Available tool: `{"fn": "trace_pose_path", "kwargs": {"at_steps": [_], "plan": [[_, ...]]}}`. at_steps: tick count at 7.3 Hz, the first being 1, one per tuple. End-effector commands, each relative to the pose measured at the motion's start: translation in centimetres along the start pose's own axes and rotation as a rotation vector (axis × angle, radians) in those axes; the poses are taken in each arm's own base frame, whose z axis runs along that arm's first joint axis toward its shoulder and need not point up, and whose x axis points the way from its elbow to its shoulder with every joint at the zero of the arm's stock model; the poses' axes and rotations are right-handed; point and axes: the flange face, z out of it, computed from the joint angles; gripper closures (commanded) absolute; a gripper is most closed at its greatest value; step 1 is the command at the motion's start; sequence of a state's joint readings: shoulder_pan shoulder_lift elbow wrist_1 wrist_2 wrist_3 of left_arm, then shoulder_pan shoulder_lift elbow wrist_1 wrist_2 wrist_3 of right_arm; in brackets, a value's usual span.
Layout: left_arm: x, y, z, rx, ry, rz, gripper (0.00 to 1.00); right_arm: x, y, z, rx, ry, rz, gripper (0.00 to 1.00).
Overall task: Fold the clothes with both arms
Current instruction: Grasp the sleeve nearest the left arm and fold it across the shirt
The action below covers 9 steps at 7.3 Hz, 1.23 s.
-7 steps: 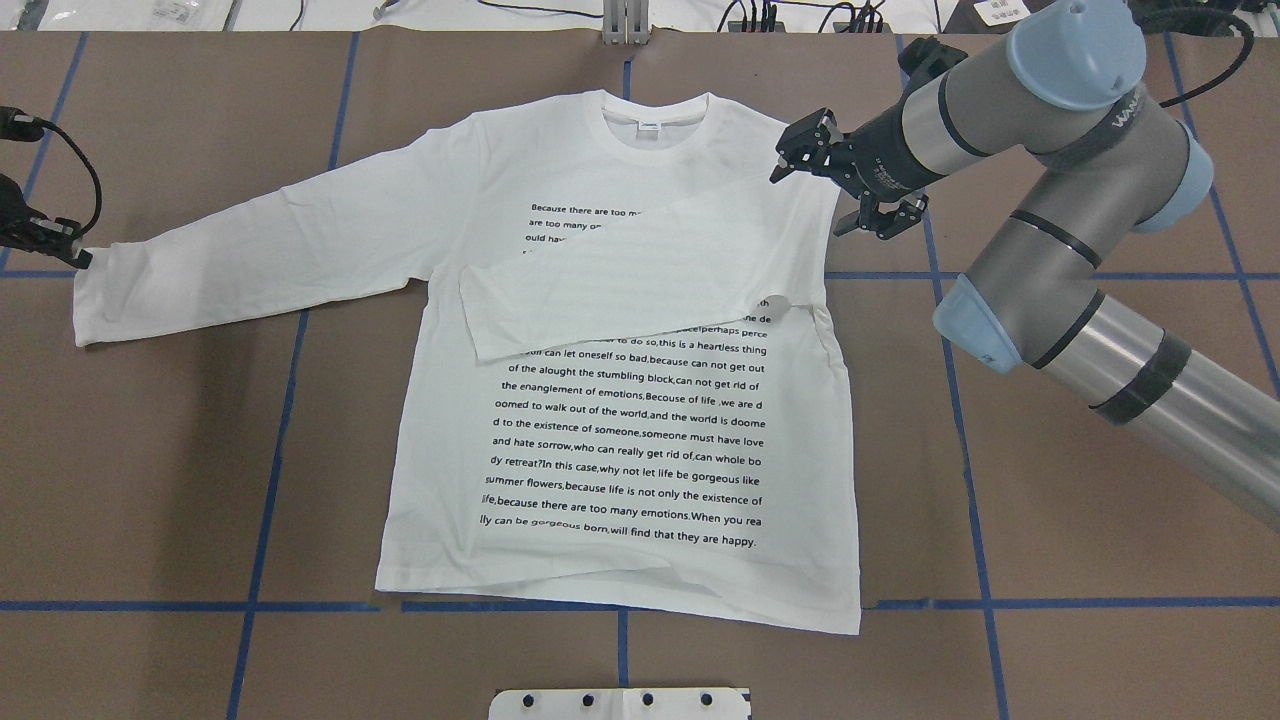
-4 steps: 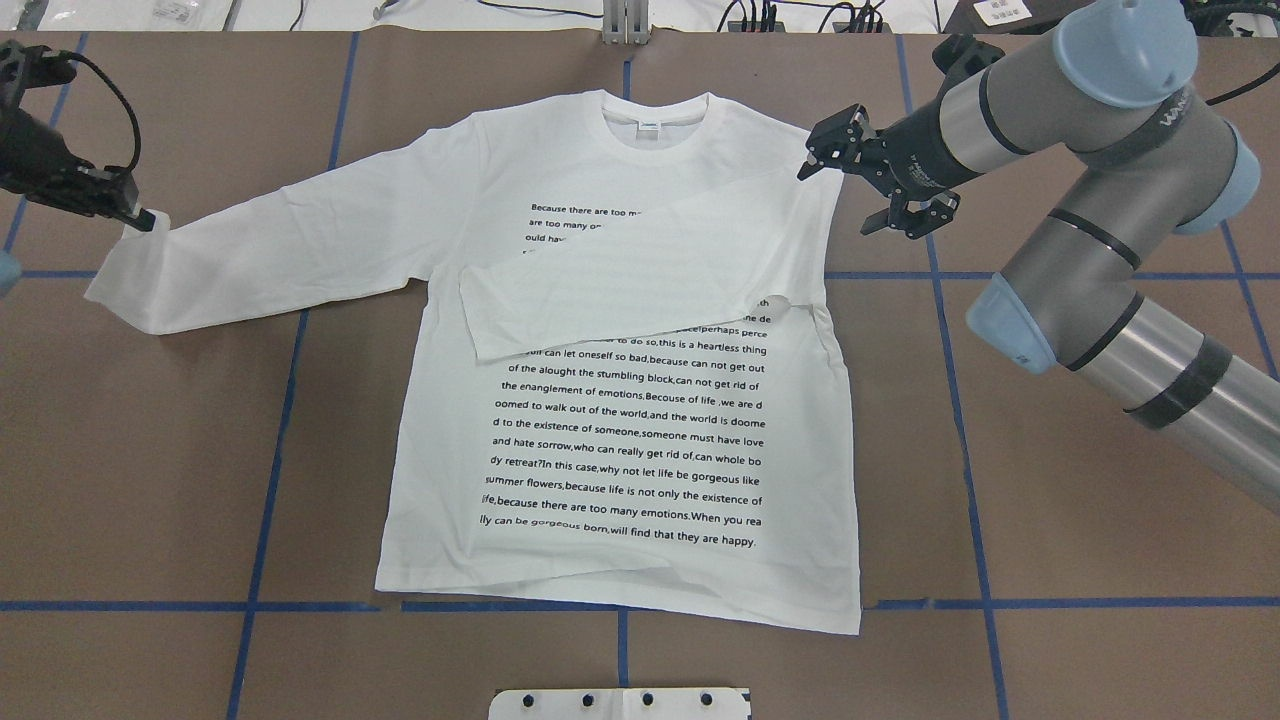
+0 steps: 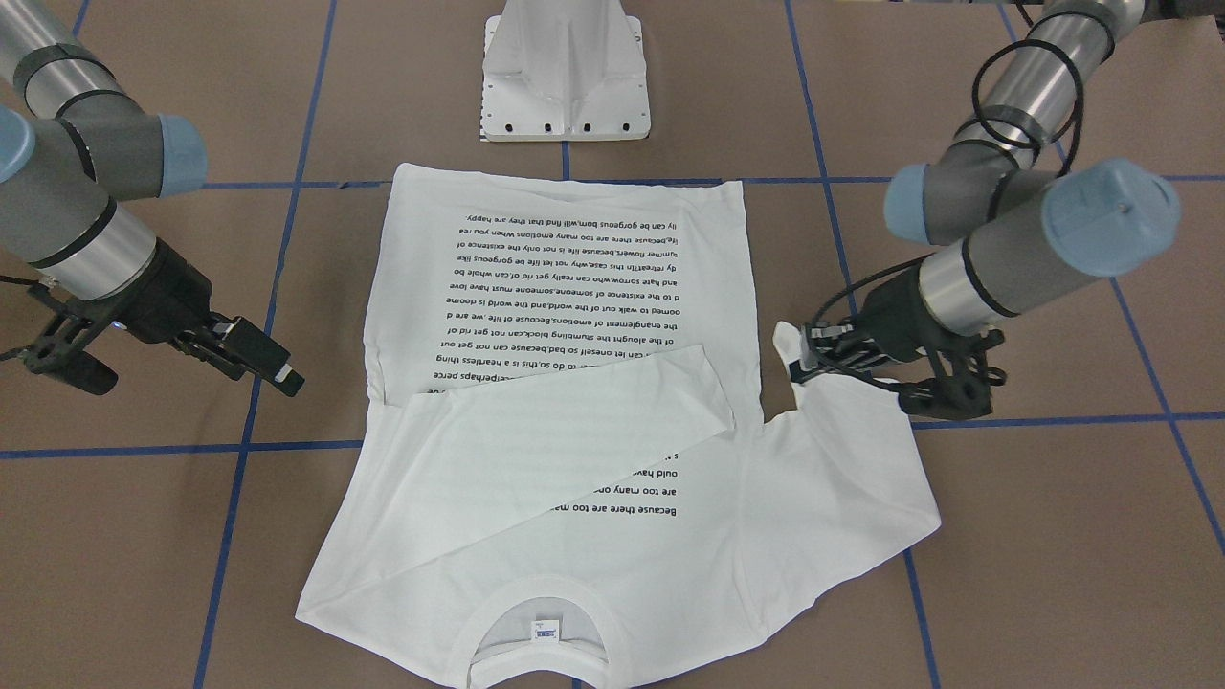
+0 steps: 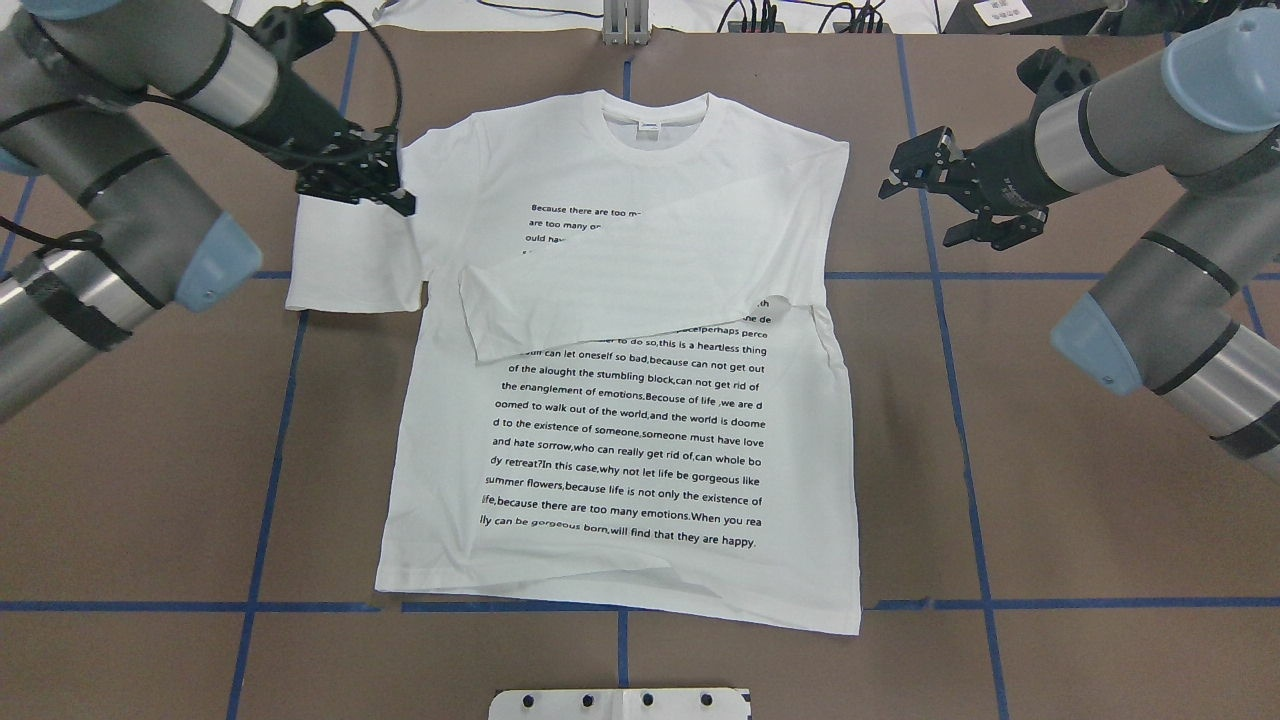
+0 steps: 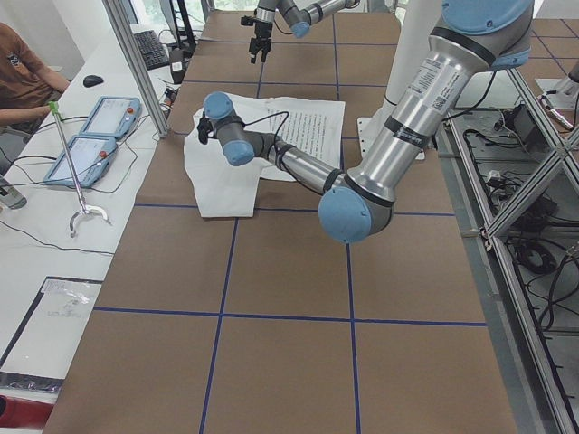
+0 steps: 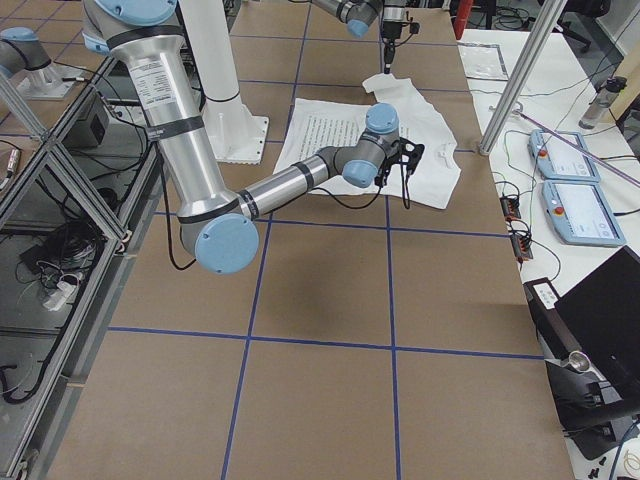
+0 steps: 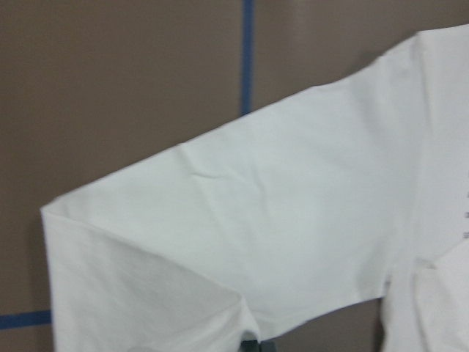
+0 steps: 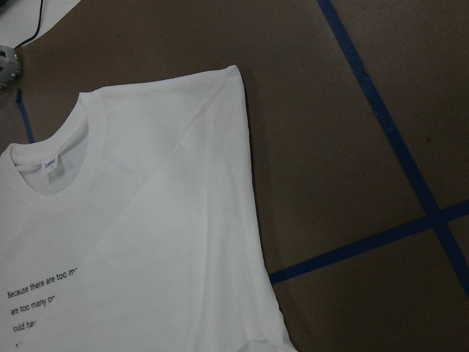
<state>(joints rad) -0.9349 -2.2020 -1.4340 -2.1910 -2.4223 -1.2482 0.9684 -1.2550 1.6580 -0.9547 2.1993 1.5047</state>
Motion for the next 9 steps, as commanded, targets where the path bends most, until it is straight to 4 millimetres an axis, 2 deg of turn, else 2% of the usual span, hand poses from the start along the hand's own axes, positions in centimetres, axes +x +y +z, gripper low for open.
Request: {"fn": "trace_pose_path", "kwargs": {"at_steps": [1,2,3,4,5,7,9], "plan": [[14.5,5.2,5.9,0.085,0.101,-0.019,1.00,4.8,-1.7,-0.9,0.027,0.043,-0.047,0.01],[18.9,6.5,9.4,0.121,0.107,-0.010,1.00,6.4,-2.3,-1.4,0.036,0.058,-0.064,0.01],[21.6,7.7,11.9,0.141,0.122,0.010,1.00,8.2,-3.1,-2.0,0.048,0.074,-0.080,0.00],[23.3,9.3,13.9,0.150,0.135,0.026,1.00,9.6,-3.5,-2.4,0.053,0.088,-0.113,0.00],[25.2,10.2,16.1,0.160,0.130,0.030,1.00,9.9,-3.9,-2.7,0.060,0.089,-0.123,0.00],[26.3,13.5,19.7,0.174,0.131,0.044,1.00,10.0,-4.0,-2.5,0.062,0.095,-0.122,0.00],[27.1,15.2,21.8,0.184,0.144,0.055,1.00,10.4,-4.1,-2.4,0.069,0.102,-0.120,0.00]]}}
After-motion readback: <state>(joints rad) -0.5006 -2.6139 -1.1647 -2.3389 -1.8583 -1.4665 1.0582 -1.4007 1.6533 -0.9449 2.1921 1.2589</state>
